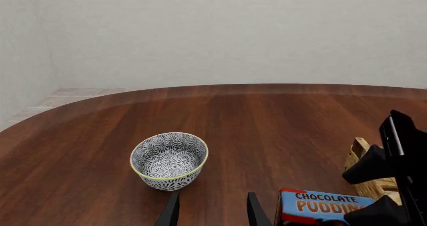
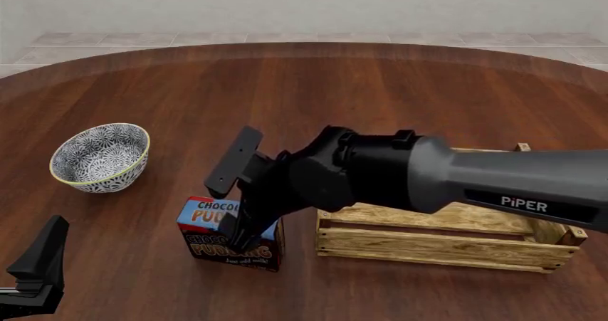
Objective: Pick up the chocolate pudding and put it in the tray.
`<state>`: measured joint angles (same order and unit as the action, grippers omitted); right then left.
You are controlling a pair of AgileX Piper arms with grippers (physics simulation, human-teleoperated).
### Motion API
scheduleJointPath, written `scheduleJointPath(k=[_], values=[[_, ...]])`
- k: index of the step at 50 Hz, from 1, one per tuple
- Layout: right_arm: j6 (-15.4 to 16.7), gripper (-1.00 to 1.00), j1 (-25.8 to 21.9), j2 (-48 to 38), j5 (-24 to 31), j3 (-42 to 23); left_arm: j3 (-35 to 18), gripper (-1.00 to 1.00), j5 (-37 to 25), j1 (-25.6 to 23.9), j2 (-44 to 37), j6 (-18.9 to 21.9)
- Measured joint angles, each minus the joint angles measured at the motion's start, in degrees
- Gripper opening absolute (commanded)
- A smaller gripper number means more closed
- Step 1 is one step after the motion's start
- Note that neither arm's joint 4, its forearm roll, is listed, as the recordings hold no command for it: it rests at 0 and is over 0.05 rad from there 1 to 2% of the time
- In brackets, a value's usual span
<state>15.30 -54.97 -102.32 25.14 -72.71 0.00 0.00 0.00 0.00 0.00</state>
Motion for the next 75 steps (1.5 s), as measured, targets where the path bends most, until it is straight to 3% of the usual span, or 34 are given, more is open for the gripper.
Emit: scheduleJointPath(k=[75], values=[[-1.53,1.00,0.21,-3.18,-1.59,-0.10,0.00,1.00,0.00,0.00,0.00,0.00]])
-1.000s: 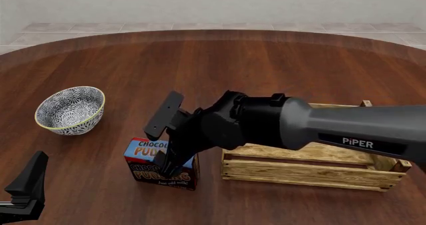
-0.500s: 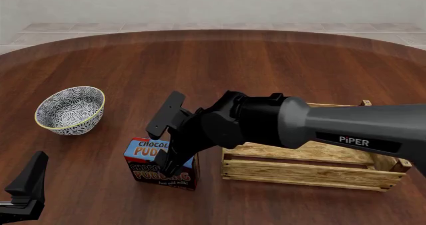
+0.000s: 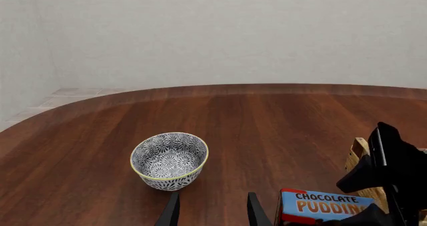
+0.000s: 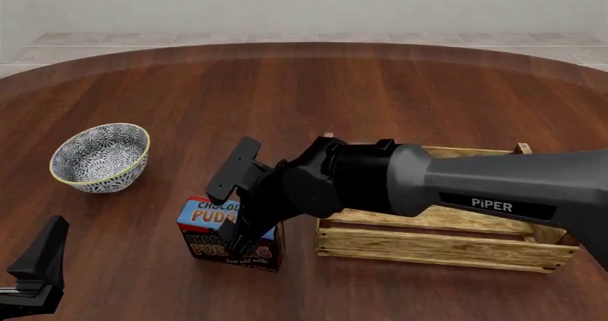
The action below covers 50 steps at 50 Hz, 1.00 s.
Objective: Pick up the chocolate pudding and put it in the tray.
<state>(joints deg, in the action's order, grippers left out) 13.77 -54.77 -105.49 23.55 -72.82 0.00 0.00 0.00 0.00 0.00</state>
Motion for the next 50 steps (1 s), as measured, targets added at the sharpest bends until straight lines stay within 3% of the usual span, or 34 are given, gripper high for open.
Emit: scheduleJointPath(k=[47,48,50], values=[[-1.74,1.00,-0.37,-1.72,-1.13,0.22,0.00,1.00,0.00,0.00,0.00,0.00],[-1.76,-1.00,-0.39,-1.74,-1.16,0.22,0.00,1.00,0.00,0.00,0.00,0.00],[-1.50,-1.00,-0.47,-1.73,-1.24,0.22,0.00,1.00,0.00,0.00,0.00,0.00]])
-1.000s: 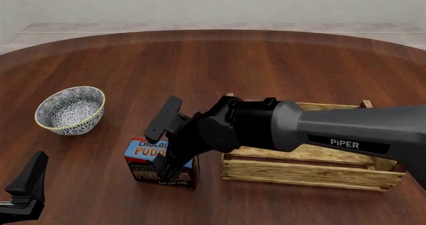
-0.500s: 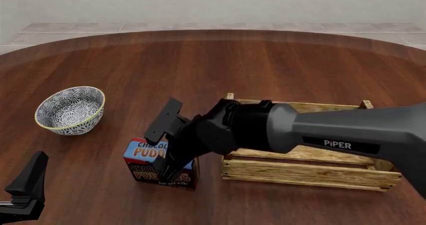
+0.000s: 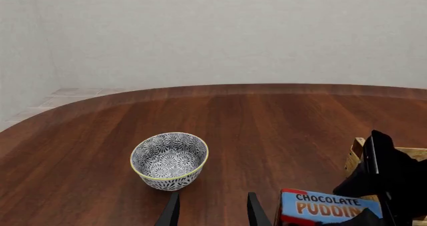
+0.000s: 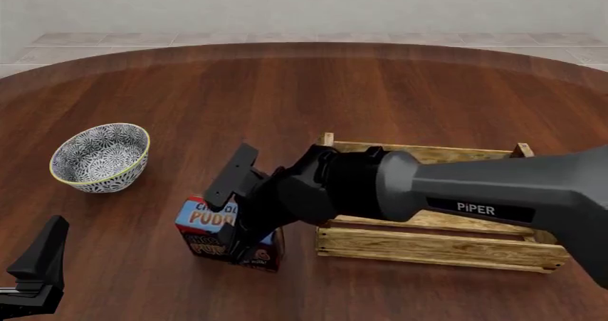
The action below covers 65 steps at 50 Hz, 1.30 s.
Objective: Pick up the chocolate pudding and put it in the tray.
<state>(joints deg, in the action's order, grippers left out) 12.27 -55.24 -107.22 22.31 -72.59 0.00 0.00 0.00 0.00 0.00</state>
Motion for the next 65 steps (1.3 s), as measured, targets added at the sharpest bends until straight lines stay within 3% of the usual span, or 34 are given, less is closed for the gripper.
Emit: scheduleJointPath(k=[32,50,65], values=[[6.10,-1.00,2.89,4.63,1.87,-1.94,0.00,1.00,0.00,0.00,0.00,0.00],[12.34,-1.00,7.23,11.84,7.92,-5.68,0.00,1.00,0.00,0.00,0.00,0.00],[17.51,-1.00,11.84,18.09,11.71,-5.10,0.00,1.00,0.00,0.00,0.00,0.00]])
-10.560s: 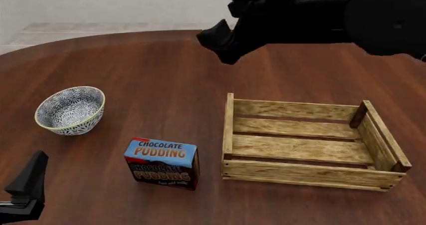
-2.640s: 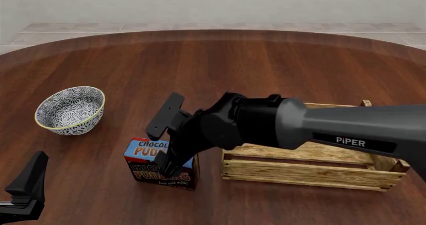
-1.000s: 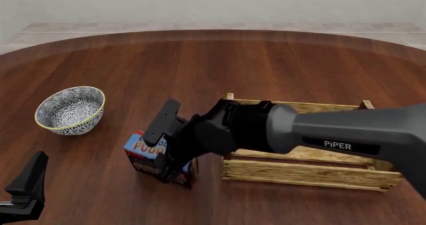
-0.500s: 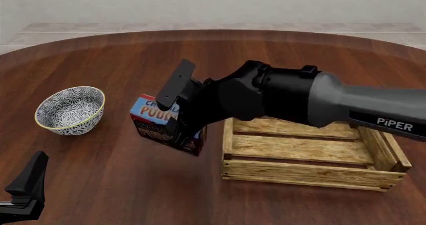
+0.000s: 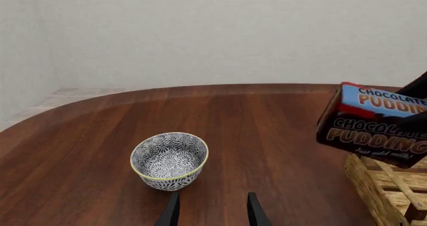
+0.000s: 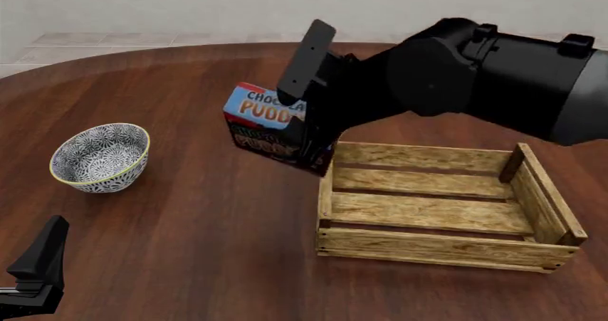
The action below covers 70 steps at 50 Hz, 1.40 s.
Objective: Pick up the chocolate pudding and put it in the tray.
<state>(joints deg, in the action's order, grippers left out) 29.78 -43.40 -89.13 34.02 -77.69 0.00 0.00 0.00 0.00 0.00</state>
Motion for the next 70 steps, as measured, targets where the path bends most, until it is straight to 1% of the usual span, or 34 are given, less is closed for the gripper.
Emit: scheduleJointPath(k=[18,31,49,70], values=[[4.50,-1.00,7.81,5.81,2.18,1.89,0.00,1.00,0.00,0.00,0.00,0.00],[6.22,-1.00,11.62,7.78,2.72,3.30,0.00,1.00,0.00,0.00,0.00,0.00],[6.16,-1.00,15.30,9.42,1.87,6.89,0.00,1.00,0.00,0.00,0.00,0.00],[3.80,-1.00,17.15,11.63,-0.82,13.59,0.00,1.00,0.00,0.00,0.00,0.00]])
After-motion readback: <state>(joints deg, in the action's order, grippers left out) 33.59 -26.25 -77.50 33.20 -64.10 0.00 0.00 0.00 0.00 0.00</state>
